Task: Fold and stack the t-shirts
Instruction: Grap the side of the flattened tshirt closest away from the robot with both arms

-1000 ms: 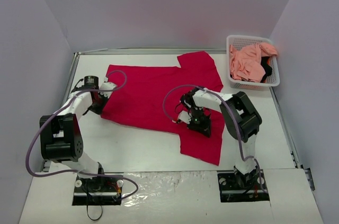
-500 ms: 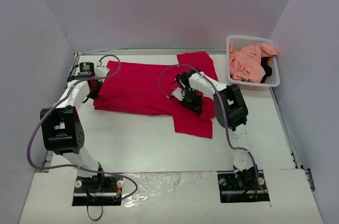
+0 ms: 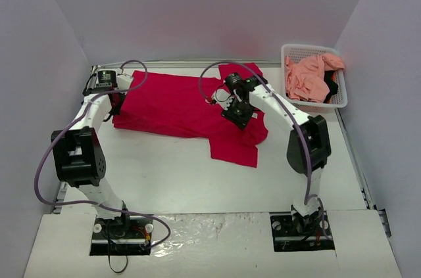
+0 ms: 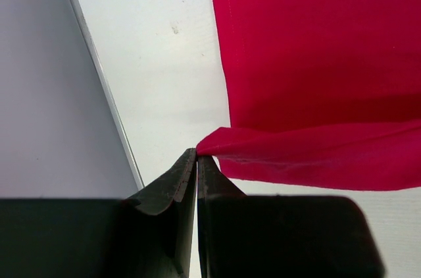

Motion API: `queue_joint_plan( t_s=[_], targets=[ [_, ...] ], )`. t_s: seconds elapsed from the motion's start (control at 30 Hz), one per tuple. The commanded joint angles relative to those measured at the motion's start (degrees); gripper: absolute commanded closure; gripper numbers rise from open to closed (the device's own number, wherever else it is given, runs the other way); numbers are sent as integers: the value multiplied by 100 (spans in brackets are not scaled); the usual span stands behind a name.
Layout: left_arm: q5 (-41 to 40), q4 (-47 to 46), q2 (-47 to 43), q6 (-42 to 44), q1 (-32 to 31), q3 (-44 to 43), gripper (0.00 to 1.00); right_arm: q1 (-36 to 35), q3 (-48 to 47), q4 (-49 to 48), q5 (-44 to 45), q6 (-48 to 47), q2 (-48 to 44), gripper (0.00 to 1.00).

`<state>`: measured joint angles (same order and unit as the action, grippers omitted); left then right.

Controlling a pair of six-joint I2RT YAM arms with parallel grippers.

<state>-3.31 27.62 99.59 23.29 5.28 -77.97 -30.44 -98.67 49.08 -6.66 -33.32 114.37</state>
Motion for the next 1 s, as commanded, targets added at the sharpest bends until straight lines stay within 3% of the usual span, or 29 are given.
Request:
queue_joint_plan(
  t_s=[0.0, 0.17, 0.4, 0.97],
  targets=[
    [-161, -37, -379, -96, 61, 54, 98, -33, 567, 785, -55, -201, -845, 71],
    [-108, -72, -528, -140, 61, 274, 98, -68, 1648, 1130, -20, -403, -1320, 72],
    [-3, -20, -651, -184, 52, 441, 98, -270, 2747, 938, -152, -342, -1611, 65],
    [32, 7, -792, -123, 43, 590, 98, -393, 2977, -73, -275, -148, -583, 60]
  ],
)
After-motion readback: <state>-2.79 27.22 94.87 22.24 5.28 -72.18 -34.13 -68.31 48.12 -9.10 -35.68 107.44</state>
